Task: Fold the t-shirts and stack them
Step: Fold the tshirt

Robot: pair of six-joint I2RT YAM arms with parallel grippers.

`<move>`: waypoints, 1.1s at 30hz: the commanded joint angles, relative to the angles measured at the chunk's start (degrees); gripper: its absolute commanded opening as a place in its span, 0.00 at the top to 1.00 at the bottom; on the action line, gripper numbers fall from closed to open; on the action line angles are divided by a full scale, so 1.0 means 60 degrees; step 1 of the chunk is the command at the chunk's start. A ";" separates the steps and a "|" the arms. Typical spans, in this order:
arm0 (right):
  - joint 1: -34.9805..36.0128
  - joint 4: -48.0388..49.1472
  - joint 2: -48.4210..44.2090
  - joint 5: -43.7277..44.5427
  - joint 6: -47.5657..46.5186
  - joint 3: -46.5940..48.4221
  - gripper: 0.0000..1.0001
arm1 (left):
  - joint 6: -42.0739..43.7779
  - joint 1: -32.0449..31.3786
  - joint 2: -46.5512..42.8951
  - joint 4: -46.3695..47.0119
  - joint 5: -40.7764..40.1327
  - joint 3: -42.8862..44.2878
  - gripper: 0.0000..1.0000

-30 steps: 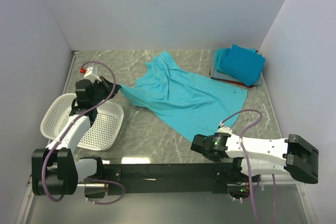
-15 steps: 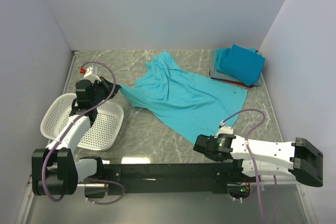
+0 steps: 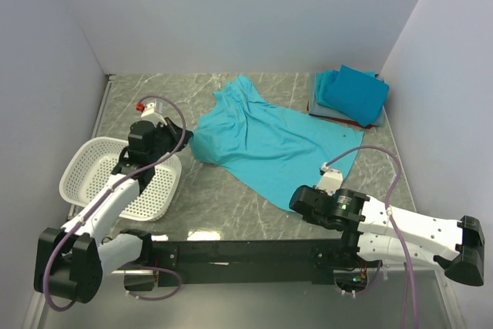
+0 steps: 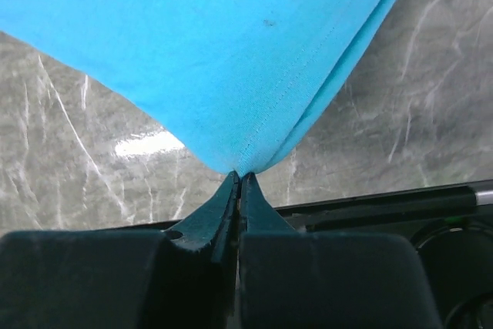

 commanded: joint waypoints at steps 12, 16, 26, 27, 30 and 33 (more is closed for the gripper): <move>-0.0541 -0.0154 -0.0309 -0.1078 -0.1858 0.0506 1.00 | -0.1179 -0.1015 -0.1990 -0.4448 -0.3040 0.0870 0.99; -0.0556 -0.0726 -0.0369 -0.1794 -0.1800 0.0711 1.00 | -0.1398 -0.1030 -0.2605 -0.5770 -0.3246 0.1295 0.99; -0.0541 -0.1532 -0.0632 -0.3055 -0.1638 0.0931 1.00 | -0.1487 -0.1030 -0.3309 -0.8070 -0.3422 0.1998 0.99; -0.0541 -0.1561 -0.0632 -0.3115 -0.1638 0.0931 1.00 | -0.1472 -0.1030 -0.3324 -0.8116 -0.3422 0.2071 0.99; -0.0541 -0.1561 -0.0472 -0.3232 -0.1682 0.1048 1.00 | -0.1370 -0.1030 -0.3164 -0.8029 -0.3013 0.2232 0.99; -0.0541 -0.1561 -0.0151 -0.3393 -0.1711 0.1326 1.00 | -0.1253 -0.1030 -0.2710 -0.7941 -0.2676 0.2496 0.99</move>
